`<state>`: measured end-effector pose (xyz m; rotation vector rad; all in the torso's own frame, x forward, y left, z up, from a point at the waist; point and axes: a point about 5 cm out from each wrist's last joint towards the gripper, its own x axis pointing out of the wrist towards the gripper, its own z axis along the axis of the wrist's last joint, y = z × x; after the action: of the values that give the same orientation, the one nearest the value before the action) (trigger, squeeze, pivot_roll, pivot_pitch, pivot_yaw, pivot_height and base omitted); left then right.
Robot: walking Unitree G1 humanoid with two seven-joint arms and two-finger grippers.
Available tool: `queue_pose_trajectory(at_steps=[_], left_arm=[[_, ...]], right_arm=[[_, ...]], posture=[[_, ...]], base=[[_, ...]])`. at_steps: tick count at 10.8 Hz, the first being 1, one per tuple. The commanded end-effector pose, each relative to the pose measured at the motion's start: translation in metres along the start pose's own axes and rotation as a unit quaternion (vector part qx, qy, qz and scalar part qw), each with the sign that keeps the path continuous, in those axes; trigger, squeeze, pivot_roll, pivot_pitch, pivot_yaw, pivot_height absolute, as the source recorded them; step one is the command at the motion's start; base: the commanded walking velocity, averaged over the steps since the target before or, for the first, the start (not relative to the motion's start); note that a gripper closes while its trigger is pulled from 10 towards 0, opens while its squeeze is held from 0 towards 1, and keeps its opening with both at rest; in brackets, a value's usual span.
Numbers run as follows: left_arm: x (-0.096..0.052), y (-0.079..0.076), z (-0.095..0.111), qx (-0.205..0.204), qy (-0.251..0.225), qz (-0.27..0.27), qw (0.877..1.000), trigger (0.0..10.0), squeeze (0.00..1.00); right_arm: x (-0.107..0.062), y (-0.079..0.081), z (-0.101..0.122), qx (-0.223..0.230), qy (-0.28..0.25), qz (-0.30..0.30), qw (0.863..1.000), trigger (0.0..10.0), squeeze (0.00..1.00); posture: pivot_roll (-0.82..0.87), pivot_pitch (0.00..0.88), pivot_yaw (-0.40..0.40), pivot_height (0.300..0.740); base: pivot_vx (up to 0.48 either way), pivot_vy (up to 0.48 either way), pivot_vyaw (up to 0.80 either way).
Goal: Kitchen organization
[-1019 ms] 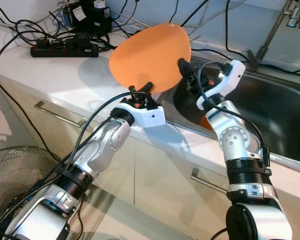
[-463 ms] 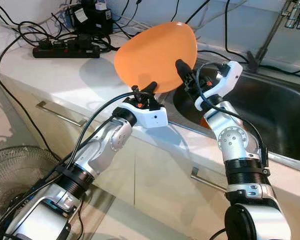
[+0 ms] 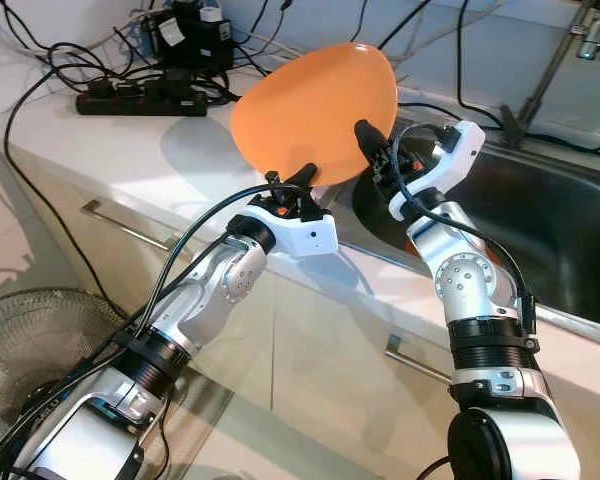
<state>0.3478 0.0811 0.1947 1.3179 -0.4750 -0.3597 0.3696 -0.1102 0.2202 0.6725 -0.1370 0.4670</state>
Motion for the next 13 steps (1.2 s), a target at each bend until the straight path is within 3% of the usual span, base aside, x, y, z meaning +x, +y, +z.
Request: queue_pose_trajectory(at_steps=[1,13], left_arm=[[0.0037,0.0132,0.0038,0.005,-0.013,0.027,1.0,10.0,0.0],[0.0033,0.0144,0.0036,0.029,-0.021,0.03,0.999,10.0,0.0]], right_arm=[[-0.0011,0.0013,0.002,0.009,-0.004,0.006,1.0,0.0,0.0],[-0.0015,0.009,-0.0071,0.037,0.017,0.026,0.999,0.0,0.0]], posture=[[0.22,0.01,-0.047,0.725],[0.22,0.021,-0.051,0.725]], base=[[0.0,0.0,0.0],[0.0,0.0,0.0]])
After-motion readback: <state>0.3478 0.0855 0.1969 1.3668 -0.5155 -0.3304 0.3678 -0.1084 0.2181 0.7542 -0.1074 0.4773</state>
